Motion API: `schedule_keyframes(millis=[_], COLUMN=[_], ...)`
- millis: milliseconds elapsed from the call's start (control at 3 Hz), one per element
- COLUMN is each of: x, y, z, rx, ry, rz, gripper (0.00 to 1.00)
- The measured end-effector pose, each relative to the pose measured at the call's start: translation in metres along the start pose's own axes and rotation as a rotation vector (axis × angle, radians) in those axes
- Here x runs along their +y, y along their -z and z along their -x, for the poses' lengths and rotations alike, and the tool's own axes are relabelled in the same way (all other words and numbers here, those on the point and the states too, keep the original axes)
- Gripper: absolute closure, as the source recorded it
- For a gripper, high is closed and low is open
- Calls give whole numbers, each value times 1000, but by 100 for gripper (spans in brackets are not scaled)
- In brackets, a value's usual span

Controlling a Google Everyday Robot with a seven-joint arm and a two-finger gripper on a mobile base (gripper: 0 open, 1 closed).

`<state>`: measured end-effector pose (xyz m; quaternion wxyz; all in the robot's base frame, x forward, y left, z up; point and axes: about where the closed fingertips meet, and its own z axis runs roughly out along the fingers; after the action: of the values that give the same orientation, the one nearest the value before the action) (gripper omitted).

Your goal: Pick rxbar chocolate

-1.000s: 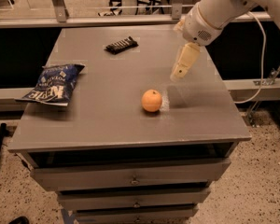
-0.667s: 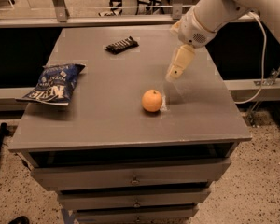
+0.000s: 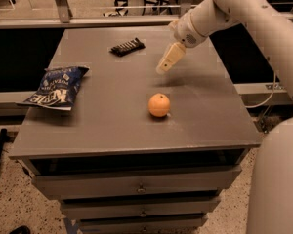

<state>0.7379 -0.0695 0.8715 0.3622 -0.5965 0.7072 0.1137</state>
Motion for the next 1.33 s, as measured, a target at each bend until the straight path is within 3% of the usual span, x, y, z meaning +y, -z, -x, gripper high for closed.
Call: schedule_keyframes(millis=[667,1000,1333], x=[-53,-66,-72], y=[-39,-56,-76], z=[14,27,41], rx=[-252,-304,-303], ry=[-251,-335,-363], rz=[-55,-75,-93], gripper=[0,0,0])
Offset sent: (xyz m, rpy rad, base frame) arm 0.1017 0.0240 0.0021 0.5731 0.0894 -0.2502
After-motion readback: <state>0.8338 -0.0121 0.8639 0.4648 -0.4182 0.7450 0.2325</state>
